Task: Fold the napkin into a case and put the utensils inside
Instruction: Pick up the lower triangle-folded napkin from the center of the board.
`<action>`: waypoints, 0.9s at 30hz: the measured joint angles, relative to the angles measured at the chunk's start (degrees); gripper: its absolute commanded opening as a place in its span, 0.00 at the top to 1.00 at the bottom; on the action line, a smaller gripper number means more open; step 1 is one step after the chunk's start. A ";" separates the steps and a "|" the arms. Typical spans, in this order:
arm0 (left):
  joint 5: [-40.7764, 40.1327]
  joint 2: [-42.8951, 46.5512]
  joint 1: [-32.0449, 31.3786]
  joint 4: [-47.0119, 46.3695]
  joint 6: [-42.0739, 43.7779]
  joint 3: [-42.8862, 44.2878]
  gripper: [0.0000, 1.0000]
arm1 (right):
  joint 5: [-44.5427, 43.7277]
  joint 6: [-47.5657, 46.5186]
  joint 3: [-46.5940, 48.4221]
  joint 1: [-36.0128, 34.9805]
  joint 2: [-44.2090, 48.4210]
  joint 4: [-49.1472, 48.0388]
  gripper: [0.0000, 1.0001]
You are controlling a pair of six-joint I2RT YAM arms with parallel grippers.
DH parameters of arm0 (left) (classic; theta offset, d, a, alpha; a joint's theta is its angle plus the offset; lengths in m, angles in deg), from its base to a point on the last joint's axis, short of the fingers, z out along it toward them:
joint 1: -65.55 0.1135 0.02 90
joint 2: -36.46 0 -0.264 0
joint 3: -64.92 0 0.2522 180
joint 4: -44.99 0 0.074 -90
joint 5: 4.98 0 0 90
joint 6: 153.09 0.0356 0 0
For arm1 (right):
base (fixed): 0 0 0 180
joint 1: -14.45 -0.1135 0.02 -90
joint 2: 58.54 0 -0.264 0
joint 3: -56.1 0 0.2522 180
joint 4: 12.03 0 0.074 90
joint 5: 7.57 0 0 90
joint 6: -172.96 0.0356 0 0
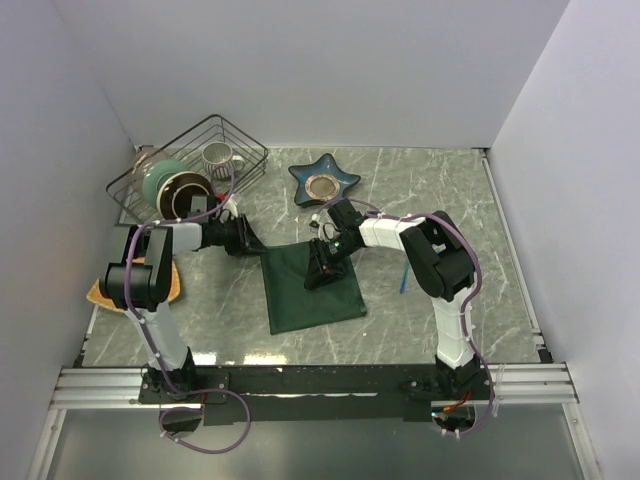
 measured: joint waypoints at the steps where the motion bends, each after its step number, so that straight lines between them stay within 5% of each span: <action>1: 0.00 0.00 -0.15 0.39 0.00 0.02 0.82 | 0.00 0.00 0.00 0.00 0.00 0.00 0.64; 7: 0.00 0.31 -1.36 1.99 0.57 -0.39 0.99 | 0.00 -0.02 0.00 0.02 0.00 0.02 0.64; 17: -0.48 8.17 -3.78 1.92 7.65 -2.19 0.99 | -0.02 -0.04 0.00 0.02 -0.02 0.04 0.64; 27: -1.73 16.61 -9.86 2.08 24.55 -7.58 0.99 | 0.07 0.02 0.00 0.04 -0.02 0.04 0.62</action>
